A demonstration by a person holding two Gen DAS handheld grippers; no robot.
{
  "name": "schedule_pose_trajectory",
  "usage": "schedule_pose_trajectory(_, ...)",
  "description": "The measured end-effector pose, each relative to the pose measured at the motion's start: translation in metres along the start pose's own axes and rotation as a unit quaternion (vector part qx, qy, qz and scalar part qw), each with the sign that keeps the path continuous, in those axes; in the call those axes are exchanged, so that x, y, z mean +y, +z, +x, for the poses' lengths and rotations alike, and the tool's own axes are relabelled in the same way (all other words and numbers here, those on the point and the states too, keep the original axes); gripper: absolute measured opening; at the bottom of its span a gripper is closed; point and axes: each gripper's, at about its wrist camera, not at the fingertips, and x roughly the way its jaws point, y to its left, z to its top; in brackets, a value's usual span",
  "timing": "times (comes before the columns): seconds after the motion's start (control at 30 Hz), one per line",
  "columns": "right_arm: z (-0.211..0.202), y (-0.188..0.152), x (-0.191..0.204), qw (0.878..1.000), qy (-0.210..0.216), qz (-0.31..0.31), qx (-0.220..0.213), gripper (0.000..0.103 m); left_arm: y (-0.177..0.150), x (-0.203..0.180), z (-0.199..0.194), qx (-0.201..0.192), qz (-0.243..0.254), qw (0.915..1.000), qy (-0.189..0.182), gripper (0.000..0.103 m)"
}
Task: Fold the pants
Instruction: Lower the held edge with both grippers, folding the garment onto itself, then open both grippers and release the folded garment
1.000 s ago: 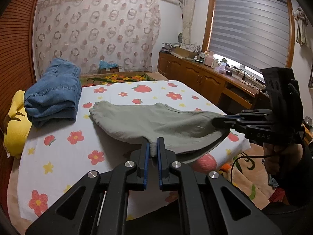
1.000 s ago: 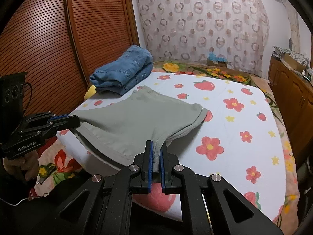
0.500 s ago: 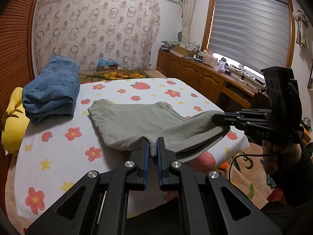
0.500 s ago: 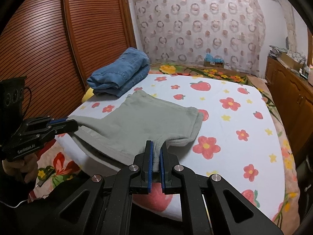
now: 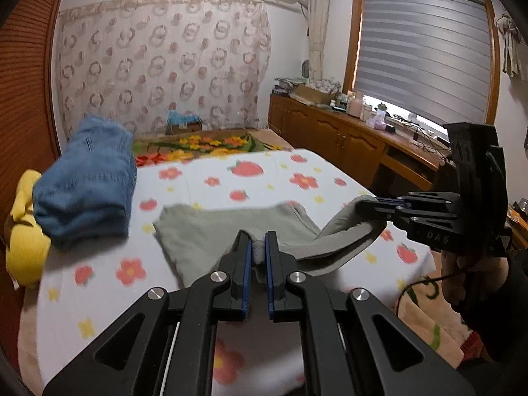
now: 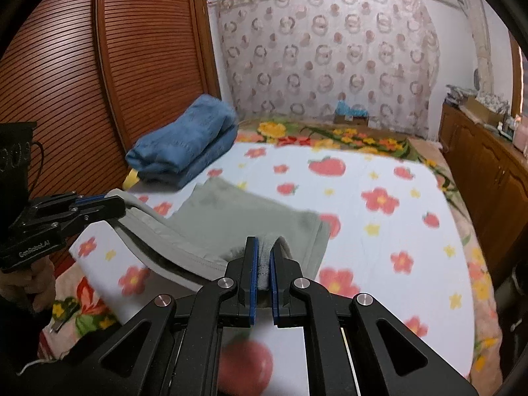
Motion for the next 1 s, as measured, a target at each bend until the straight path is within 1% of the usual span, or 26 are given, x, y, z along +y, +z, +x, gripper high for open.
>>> schedule_pose_trajectory(0.13, 0.021, 0.014, -0.003, 1.000, -0.006, -0.005, -0.004, 0.006, 0.015, 0.013, 0.016, 0.002, -0.004, 0.9999, 0.013, 0.008)
schedule_pose_trajectory(0.33, 0.068, 0.018, -0.008, 1.000, -0.015, -0.010, 0.024, 0.006, 0.012, 0.029, 0.050, 0.031, -0.015, 0.9992, 0.019, 0.008)
schedule_pose_trajectory(0.43, 0.081, 0.021, -0.008, 0.999, -0.020, -0.015, 0.039, 0.006, 0.010, 0.031, 0.056, 0.040, -0.011, 0.9989, 0.022, 0.008)
schedule_pose_trajectory(0.6, 0.095, 0.027, -0.008, 0.998, -0.021, -0.019, 0.054, 0.006, 0.011, 0.030, 0.064, 0.054, -0.002, 0.9981, 0.028, 0.009)
schedule_pose_trajectory(0.67, 0.099, 0.028, -0.008, 0.998, -0.018, -0.022, 0.059, 0.006, 0.011, 0.029, 0.062, 0.053, 0.003, 0.9982, 0.027, 0.009)
schedule_pose_trajectory(0.73, 0.099, 0.028, -0.009, 0.997, -0.021, -0.026, 0.063, 0.006, 0.010, 0.027, 0.059, 0.050, 0.005, 0.9984, 0.026, 0.015)
schedule_pose_trajectory(0.8, 0.101, 0.029, -0.009, 0.997, -0.023, -0.029, 0.065, 0.006, 0.008, 0.027, 0.056, 0.046, 0.004, 0.9984, 0.033, 0.021)
schedule_pose_trajectory(0.83, 0.102, 0.029, -0.009, 0.997, -0.023, -0.029, 0.065, 0.006, 0.007, 0.028, 0.055, 0.044, 0.003, 0.9983, 0.038, 0.022)
schedule_pose_trajectory(0.93, 0.107, 0.031, -0.010, 0.997, -0.024, -0.028, 0.066, 0.006, 0.006, 0.032, 0.051, 0.034, -0.001, 0.9986, 0.039, 0.033)
schedule_pose_trajectory(0.97, 0.108, 0.032, -0.010, 0.997, -0.024, -0.028, 0.066, 0.006, 0.006, 0.034, 0.050, 0.031, -0.003, 0.9987, 0.041, 0.044)
schedule_pose_trajectory(1.0, 0.109, 0.032, -0.010, 0.997, -0.026, -0.028, 0.068, 0.006, 0.005, 0.035, 0.048, 0.027, -0.005, 0.9986, 0.046, 0.047)
